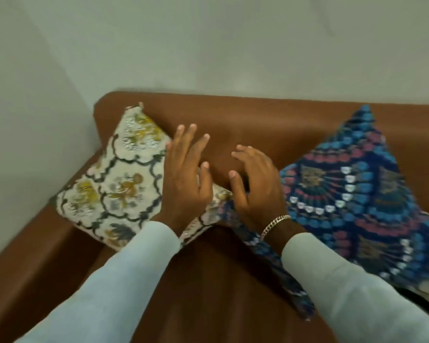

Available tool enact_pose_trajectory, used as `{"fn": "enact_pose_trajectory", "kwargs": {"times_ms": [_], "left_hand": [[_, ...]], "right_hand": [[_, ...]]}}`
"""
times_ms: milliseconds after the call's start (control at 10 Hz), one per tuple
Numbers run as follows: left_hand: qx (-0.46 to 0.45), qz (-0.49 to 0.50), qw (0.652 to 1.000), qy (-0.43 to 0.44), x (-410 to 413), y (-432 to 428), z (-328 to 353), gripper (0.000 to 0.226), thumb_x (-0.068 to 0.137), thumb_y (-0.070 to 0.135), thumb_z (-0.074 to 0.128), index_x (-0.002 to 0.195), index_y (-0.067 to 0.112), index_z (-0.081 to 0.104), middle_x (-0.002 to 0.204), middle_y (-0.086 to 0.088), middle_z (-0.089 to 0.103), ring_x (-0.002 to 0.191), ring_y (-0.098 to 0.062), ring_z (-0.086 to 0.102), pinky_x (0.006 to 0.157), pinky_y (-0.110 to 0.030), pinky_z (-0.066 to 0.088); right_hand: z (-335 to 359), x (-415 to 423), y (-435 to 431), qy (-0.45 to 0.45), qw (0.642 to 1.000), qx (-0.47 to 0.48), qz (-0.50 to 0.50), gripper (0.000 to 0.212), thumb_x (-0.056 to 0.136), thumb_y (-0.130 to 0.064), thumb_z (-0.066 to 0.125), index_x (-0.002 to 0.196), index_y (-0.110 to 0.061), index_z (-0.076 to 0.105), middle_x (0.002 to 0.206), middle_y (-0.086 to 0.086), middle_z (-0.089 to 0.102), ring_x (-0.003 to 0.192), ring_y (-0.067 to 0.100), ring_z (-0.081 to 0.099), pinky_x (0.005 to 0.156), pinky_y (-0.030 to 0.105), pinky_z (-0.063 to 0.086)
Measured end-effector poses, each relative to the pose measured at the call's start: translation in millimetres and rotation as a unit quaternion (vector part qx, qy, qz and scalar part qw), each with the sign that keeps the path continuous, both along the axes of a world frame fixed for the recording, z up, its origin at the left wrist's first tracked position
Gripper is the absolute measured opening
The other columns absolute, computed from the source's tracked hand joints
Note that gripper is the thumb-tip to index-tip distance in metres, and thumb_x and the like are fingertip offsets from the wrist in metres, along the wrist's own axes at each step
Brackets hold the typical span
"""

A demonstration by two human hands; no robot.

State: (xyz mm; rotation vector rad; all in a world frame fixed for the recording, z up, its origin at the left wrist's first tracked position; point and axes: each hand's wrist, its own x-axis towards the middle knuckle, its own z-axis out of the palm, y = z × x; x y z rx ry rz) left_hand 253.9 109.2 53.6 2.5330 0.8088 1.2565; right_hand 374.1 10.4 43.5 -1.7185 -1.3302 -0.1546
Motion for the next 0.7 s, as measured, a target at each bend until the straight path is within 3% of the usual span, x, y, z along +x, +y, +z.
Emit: {"fn": "enact_pose_trajectory", "kwargs": {"times_ms": [100, 200, 300, 400, 500, 600, 700], "left_hand": [[-0.011, 0.081, 0.996, 0.027, -56.3, 51.8, -32.1, 0.052, 0.092, 0.012, 0.045, 0.144, 0.011, 0.040, 0.158, -0.017, 0.028, 0.150, -0.032, 0.015, 0.119, -0.061, 0.013], [-0.028, 0.118, 0.988, 0.097, -90.9, 92.8, -65.3, 0.062, 0.094, 0.025, 0.038, 0.153, 0.017, 0.020, 0.164, -0.012, 0.011, 0.152, -0.028, 0.003, 0.119, -0.061, 0.007], [0.010, 0.143, 0.979, 0.148, -108.5, 128.3, -79.6, 0.062, 0.095, 0.038, 0.035, 0.154, 0.025, 0.017, 0.165, -0.008, 0.007, 0.152, -0.030, 0.001, 0.119, -0.059, 0.005], [-0.021, 0.184, 0.972, 0.142, -129.2, 145.4, -81.4, 0.064, 0.098, 0.042, 0.035, 0.154, 0.023, 0.013, 0.164, -0.008, 0.012, 0.151, -0.031, 0.009, 0.119, -0.055, 0.008], [-0.109, 0.290, 0.941, 0.135, -150.0, 151.2, -72.7, 0.056, 0.098, 0.029, 0.041, 0.147, 0.004, 0.029, 0.152, -0.024, 0.034, 0.141, -0.043, 0.031, 0.115, -0.060, 0.025], [-0.205, 0.403, 0.889, 0.075, -142.5, 152.5, -33.5, 0.051, 0.081, 0.006, 0.051, 0.130, -0.008, 0.042, 0.130, -0.033, 0.050, 0.122, -0.051, 0.045, 0.103, -0.060, 0.040], [-0.114, 0.280, 0.951, 0.064, -103.9, 132.6, 9.3, 0.055, 0.080, -0.006, 0.048, 0.134, -0.007, 0.041, 0.135, -0.031, 0.048, 0.127, -0.047, 0.043, 0.107, -0.057, 0.036]], "right_hand": [[-24.7, -60.5, 57.1, -0.012, 0.998, -0.049, 0.029, 0.041, 0.090, -0.024, 0.049, 0.131, -0.017, 0.051, 0.143, 0.009, 0.048, 0.133, 0.027, 0.041, 0.107, 0.048, 0.035], [-56.4, -107.0, 101.0, -0.089, 0.987, -0.124, 0.041, 0.050, 0.091, -0.032, 0.042, 0.140, -0.028, 0.035, 0.155, 0.008, 0.029, 0.143, 0.028, 0.024, 0.110, 0.056, 0.026], [-81.0, -107.9, 124.7, -0.129, 0.977, -0.167, 0.011, 0.058, 0.092, -0.049, 0.035, 0.146, -0.032, 0.022, 0.159, 0.003, 0.020, 0.146, 0.027, 0.015, 0.112, 0.060, 0.018], [-82.7, -76.8, 129.9, -0.141, 0.966, -0.217, -0.014, 0.063, 0.092, -0.057, 0.029, 0.148, -0.031, 0.017, 0.160, 0.000, 0.018, 0.146, 0.025, 0.016, 0.112, 0.057, 0.018], [-68.1, -44.6, 114.7, -0.090, 0.969, -0.227, -0.049, 0.049, 0.096, -0.045, 0.033, 0.137, -0.019, 0.039, 0.141, 0.011, 0.048, 0.127, 0.030, 0.043, 0.099, 0.046, 0.040], [-37.8, -16.4, 96.4, -0.064, 0.976, -0.192, -0.081, 0.030, 0.095, -0.029, 0.042, 0.116, -0.011, 0.055, 0.113, 0.016, 0.062, 0.102, 0.034, 0.053, 0.085, 0.042, 0.046], [1.7, 6.8, 72.0, -0.084, 0.980, -0.143, -0.112, 0.026, 0.092, -0.026, 0.049, 0.110, -0.009, 0.058, 0.106, 0.016, 0.065, 0.096, 0.036, 0.056, 0.082, 0.043, 0.047]]}}
